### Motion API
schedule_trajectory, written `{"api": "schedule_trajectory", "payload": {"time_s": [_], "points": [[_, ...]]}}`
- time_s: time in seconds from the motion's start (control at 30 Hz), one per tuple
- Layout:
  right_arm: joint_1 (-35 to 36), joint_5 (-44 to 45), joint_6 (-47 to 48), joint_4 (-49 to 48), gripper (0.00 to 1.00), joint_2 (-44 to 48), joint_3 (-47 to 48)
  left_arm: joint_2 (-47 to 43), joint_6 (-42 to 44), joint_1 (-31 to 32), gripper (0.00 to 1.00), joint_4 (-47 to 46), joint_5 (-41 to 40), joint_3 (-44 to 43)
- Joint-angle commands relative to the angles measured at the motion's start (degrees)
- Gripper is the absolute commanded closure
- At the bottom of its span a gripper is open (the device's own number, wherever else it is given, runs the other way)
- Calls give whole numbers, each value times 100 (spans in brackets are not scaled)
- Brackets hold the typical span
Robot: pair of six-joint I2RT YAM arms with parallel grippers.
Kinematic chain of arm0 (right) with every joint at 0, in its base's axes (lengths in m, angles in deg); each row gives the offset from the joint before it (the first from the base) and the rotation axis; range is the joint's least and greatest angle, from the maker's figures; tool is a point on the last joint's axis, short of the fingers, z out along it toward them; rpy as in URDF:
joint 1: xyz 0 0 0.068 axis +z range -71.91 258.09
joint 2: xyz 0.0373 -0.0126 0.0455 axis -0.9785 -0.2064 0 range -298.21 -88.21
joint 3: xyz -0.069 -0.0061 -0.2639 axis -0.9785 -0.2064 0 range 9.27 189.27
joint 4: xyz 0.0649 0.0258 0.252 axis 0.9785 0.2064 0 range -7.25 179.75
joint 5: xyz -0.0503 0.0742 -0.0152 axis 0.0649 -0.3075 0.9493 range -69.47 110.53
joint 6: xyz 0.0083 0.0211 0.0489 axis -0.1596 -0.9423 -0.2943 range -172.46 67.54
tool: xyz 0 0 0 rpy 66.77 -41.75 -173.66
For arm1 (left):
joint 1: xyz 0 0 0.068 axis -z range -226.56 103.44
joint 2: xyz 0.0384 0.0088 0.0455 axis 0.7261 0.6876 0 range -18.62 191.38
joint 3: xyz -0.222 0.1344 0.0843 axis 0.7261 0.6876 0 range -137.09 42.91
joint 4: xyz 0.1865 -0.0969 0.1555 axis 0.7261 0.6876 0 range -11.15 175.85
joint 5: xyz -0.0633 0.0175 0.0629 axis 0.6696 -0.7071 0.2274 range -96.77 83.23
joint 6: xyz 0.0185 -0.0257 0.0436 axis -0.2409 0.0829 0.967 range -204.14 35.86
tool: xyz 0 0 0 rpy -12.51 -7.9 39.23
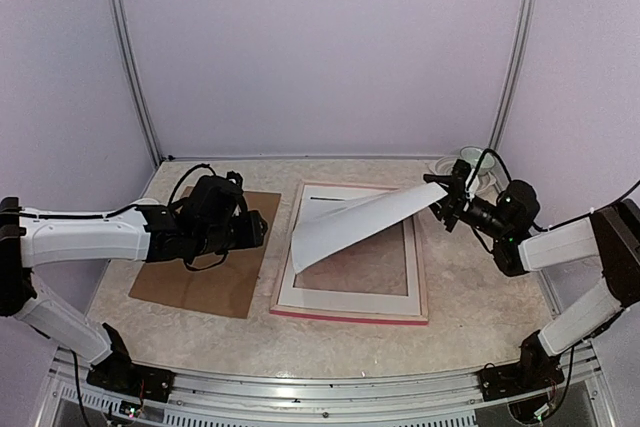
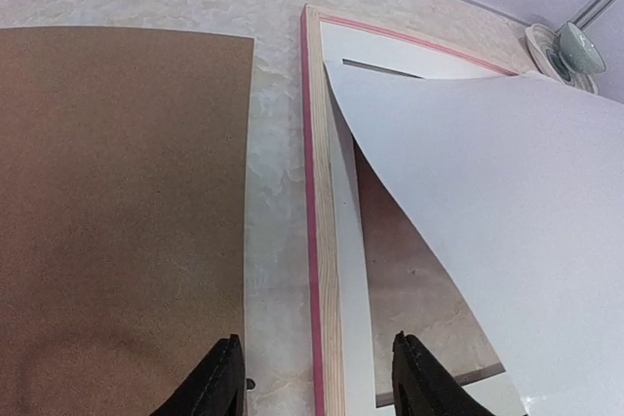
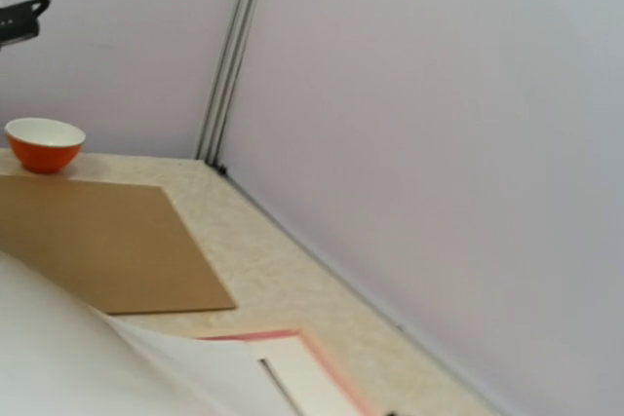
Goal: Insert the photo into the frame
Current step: Place the photo on the mat board.
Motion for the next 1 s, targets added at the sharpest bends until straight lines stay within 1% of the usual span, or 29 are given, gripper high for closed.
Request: {"api": "schedule_trajectory", "payload": {"time_s": [0.0, 0.13, 0.3, 0.47, 0.67, 0.73, 0.87, 0.9, 0.97], "points": [[-37, -50, -38, 630, 66, 437, -241, -163, -80, 43, 48, -186, 24, 170], [-8, 263, -153, 703, 60, 741, -617, -166, -107, 60, 48, -256, 52, 222], [43, 547, -211, 1121, 57, 1042, -822, -126, -119, 100, 48, -334, 78, 262], [260, 812, -208, 1591, 56, 1026, -819, -88, -137, 137, 48, -373, 78, 278], [617, 1653, -365, 2363, 54, 1046, -727, -86, -180, 246, 47, -316, -13, 264], [702, 1962, -480, 2645, 49, 1211, -721, -89, -190, 275, 47, -297, -42, 268], [812, 2408, -680, 3322, 33, 1720, -694, -98, -216, 323, 47, -280, -77, 279], [828, 2478, -733, 3507, 27, 1823, -672, -102, -222, 331, 47, -286, -79, 282], [833, 2587, -874, 3893, 24, 1940, -575, -92, -234, 340, 47, -308, -88, 289]]}}
